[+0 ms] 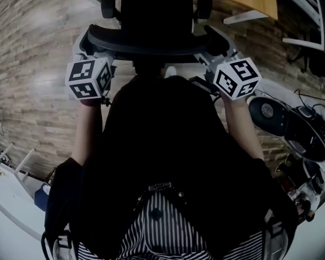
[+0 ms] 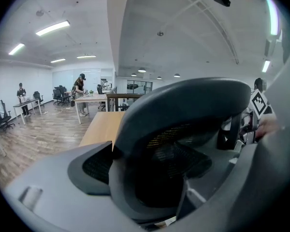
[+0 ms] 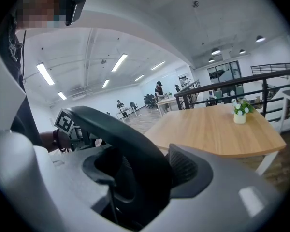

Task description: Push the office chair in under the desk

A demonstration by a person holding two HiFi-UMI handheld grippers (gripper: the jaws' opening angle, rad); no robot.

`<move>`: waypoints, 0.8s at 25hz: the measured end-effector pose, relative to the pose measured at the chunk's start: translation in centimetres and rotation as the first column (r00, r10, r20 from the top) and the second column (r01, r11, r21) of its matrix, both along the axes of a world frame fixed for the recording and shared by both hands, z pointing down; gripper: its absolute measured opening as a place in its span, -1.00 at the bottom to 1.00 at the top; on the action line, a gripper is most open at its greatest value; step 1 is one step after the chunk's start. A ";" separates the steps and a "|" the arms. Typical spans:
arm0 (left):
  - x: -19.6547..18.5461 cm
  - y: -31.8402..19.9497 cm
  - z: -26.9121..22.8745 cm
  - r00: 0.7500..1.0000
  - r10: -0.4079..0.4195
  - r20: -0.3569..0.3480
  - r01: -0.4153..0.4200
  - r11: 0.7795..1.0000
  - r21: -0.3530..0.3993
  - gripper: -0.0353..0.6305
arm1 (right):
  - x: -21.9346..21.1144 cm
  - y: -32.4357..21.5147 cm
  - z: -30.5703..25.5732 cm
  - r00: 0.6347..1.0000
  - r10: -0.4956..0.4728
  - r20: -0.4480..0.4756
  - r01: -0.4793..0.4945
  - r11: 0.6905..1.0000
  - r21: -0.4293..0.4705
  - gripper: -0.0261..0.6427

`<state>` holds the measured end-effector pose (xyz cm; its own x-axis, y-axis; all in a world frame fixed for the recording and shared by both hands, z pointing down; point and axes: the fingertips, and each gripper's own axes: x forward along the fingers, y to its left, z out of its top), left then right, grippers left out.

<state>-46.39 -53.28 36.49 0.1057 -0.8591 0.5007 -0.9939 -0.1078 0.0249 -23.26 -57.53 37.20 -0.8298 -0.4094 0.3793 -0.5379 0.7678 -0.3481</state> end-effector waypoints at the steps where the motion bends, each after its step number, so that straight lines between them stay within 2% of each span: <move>1: -0.9 -0.6 -0.4 1.000 0.012 -0.001 -0.012 1.000 0.004 0.27 | -0.8 -0.4 -0.4 1.000 0.003 -0.002 -0.003 1.000 -0.002 -0.01; 4: -2.6 -2.3 -1.3 0.999 0.043 -0.003 -0.043 0.999 0.020 0.27 | -2.4 -1.5 -1.2 1.000 0.023 -0.002 -0.023 1.000 0.000 -0.01; 7: -2.4 -3.5 -1.5 0.996 0.084 -0.009 -0.083 0.996 0.027 0.27 | -2.1 -2.1 -1.2 0.998 0.061 0.017 -0.061 0.998 0.006 -0.01; 12: -2.2 -6.2 -1.9 0.987 0.158 -0.014 -0.158 0.987 0.013 0.27 | -2.2 -3.7 -1.6 0.999 0.051 0.001 -0.051 0.999 -0.003 -0.02; 16: -2.7 -8.2 -2.7 0.983 0.185 -0.002 -0.185 0.982 0.041 0.27 | -2.6 -5.3 -2.2 0.995 0.101 0.007 -0.101 0.995 0.011 -0.02; 20: -2.8 -10.3 -2.9 0.984 0.178 -0.003 -0.177 0.982 0.066 0.27 | -2.6 -7.4 -2.3 0.991 0.131 0.017 -0.131 0.991 0.028 -0.02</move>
<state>-49.23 -63.55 33.58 0.2636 -0.8572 0.4424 -0.9585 -0.2842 0.0204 -25.85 -64.88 34.87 -0.7738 -0.5255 0.3538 -0.6294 0.7011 -0.3352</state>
